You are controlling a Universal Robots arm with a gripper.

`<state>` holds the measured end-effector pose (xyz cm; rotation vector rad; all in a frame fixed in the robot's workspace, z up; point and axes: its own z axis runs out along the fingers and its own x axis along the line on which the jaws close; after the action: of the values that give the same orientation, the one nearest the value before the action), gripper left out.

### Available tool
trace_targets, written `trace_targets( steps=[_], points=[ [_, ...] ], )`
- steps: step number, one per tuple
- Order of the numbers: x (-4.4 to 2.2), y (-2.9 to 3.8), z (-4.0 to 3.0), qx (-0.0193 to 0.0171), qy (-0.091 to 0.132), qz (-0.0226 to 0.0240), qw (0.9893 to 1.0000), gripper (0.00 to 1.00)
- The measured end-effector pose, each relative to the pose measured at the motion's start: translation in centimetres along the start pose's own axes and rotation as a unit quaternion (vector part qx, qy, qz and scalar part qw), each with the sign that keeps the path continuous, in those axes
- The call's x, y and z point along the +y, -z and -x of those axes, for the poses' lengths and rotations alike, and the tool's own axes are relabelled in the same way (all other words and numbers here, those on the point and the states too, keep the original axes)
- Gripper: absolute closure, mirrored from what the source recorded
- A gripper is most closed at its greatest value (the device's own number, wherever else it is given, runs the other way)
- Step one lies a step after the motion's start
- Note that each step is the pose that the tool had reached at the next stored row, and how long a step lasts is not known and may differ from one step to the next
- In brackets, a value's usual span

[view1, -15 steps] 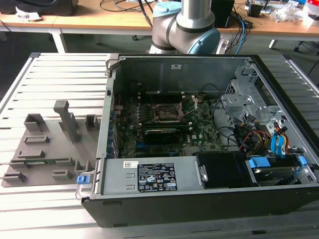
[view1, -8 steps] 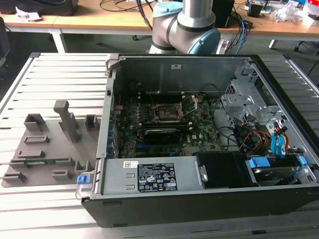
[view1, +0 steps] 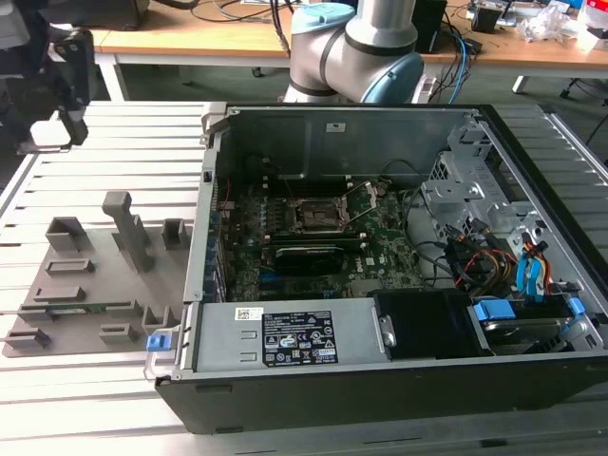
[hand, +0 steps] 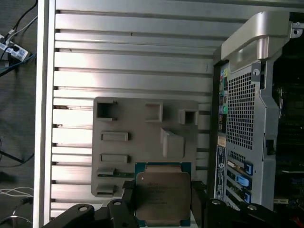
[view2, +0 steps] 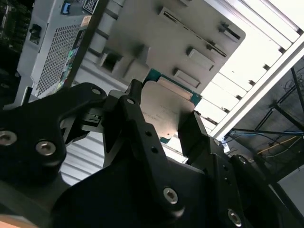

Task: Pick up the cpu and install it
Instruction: 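Pick up the cpu and move it towards the insertion slot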

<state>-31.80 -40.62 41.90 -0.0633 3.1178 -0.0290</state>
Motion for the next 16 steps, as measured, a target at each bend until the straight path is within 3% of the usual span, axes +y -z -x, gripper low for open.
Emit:
trace_targets(
  steps=[3,5,9,14,16],
  points=[
    [0.15,-0.05,2.13,0.0,0.0,-0.0005,1.0,0.45],
    [0.18,-0.06,2.76,0.0001,0.0,-0.0008,1.0,0.45],
    [0.26,-0.11,5.1,0.0001,0.0,-0.002,1.0,0.45],
    [0.25,-0.15,6.89,0.0001,0.0,-0.0021,1.0,0.45],
    [0.25,-0.19,8.24,0.0001,0.0,-0.0025,1.0,0.45]
  ],
)
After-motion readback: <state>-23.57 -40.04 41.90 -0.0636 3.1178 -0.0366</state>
